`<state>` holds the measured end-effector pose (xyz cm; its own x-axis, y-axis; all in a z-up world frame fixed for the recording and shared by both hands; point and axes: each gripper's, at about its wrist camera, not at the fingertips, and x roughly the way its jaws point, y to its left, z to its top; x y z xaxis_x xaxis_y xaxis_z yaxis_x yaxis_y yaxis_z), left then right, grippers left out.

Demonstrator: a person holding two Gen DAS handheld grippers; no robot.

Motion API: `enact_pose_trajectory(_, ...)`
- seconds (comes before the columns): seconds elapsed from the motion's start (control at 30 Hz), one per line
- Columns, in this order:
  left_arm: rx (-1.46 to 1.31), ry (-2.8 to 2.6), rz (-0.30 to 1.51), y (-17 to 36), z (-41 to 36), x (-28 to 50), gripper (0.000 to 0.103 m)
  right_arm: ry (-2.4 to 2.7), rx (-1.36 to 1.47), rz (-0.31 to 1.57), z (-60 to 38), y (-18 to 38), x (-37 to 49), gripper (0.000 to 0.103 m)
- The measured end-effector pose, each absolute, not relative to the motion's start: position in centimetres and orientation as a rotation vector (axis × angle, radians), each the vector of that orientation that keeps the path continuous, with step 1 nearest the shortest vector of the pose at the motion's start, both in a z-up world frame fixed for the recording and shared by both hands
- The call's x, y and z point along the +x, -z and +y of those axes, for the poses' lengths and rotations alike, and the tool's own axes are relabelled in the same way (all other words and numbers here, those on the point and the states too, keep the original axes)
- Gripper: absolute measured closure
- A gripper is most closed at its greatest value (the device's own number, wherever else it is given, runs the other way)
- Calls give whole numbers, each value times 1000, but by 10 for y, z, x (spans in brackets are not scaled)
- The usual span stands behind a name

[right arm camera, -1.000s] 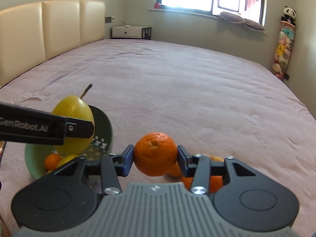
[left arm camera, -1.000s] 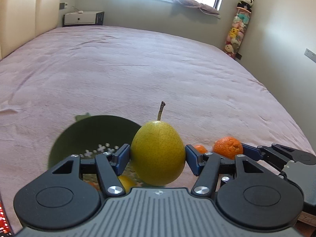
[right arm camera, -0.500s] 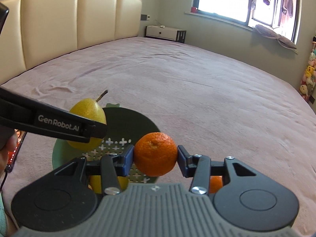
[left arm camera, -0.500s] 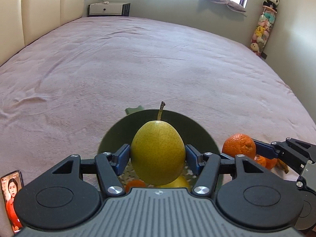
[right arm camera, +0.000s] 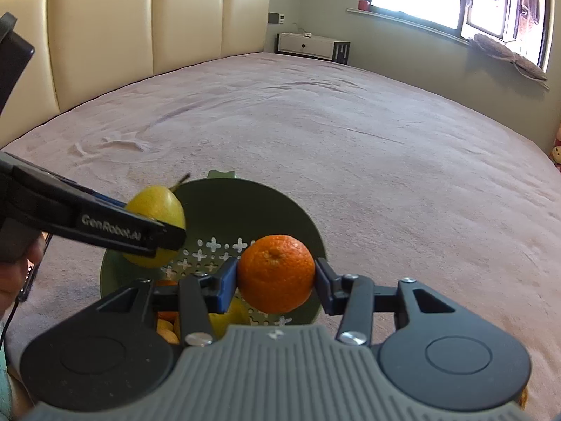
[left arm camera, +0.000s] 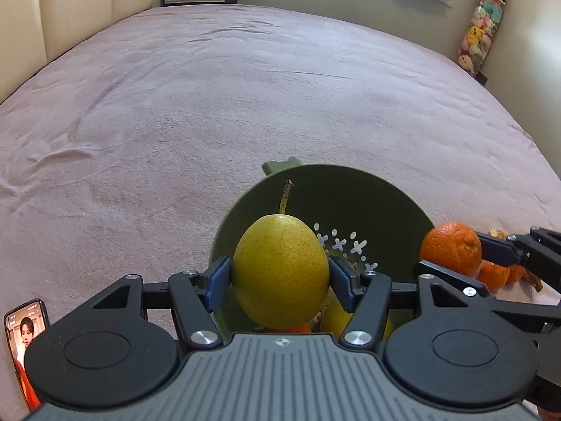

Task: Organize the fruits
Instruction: 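Lift the pear and tangerine and carry both over the green colander, then lower the pear and tangerine into the colander and open both tools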

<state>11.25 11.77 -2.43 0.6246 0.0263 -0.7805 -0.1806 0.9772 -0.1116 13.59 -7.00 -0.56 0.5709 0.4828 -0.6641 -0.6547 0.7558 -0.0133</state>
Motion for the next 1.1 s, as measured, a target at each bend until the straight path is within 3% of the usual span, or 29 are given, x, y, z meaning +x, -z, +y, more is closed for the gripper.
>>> enact_pose_trajectory(1.1, -50, -174, 970, 60, 100, 138, 33, -767, -482, 700, -41, 48, 154, 59)
